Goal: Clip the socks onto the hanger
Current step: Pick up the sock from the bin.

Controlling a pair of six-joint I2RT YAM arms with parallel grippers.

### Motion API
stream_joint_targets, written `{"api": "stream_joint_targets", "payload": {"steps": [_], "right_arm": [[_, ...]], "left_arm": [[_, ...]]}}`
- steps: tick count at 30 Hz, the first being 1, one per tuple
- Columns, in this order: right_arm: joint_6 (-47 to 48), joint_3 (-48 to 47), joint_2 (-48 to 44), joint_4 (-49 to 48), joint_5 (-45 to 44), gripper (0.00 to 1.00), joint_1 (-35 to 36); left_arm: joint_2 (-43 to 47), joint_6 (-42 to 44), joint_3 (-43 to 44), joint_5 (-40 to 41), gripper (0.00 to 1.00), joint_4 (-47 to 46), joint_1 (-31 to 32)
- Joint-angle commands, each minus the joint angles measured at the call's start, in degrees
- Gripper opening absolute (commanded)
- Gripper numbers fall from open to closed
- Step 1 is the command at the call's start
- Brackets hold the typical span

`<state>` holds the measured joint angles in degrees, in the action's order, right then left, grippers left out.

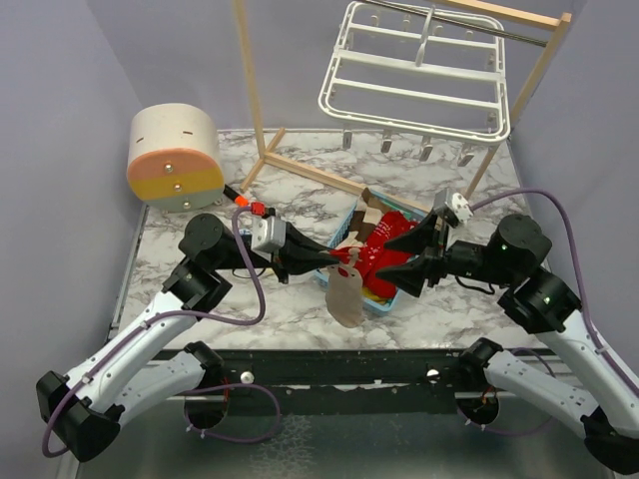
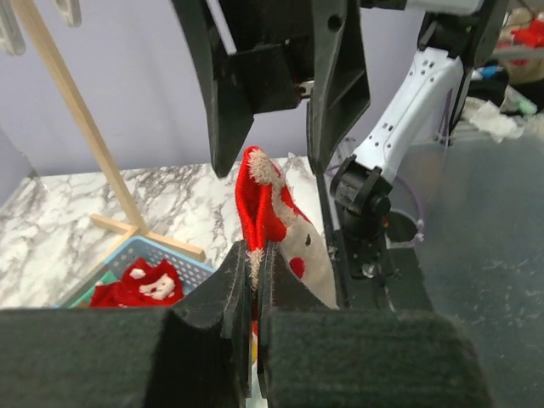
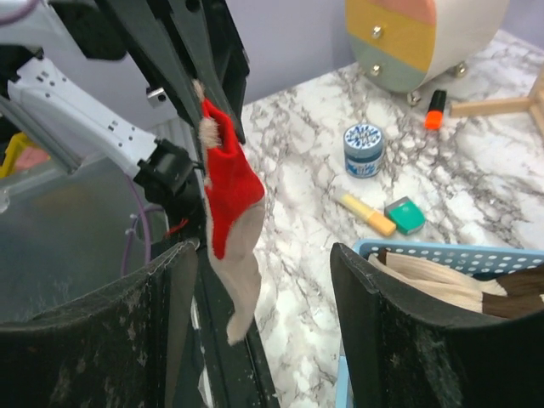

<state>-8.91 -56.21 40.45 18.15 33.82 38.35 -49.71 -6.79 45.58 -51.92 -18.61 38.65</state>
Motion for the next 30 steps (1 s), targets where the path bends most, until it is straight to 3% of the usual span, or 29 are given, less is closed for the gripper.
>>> {"api": "stream_joint_targets", "payload": {"steps": [1, 8, 21, 26, 30], "right_arm": [[3.72, -0.86, 1.89, 1.81, 5.63, 0.69, 0.16], [-0.98, 1.83, 2.89, -6.63, 8.97, 0.69, 0.16], [-6.45, 5.47, 3.50, -14.05, 5.36, 0.64, 0.16], [-7.57, 5.48, 4.60, -15.86, 4.95, 0.55, 0.17], [-9.12, 5.87, 5.44, -17.65, 5.94, 0.42, 0.20]], "left_arm": [[-0.16, 13.51, 4.33, -2.40, 0.00, 11.70, 0.99], [-1.10, 14.73, 5.42, -1.32, 0.00, 12.74, 1.73], [-3.37, 14.68, 7.39, -0.73, 0.00, 12.70, 2.80], [-4.12, 14.45, 7.59, -0.35, 0.00, 12.63, 3.48], [-4.38, 14.40, 7.67, 0.14, 0.00, 12.39, 4.03]]}}
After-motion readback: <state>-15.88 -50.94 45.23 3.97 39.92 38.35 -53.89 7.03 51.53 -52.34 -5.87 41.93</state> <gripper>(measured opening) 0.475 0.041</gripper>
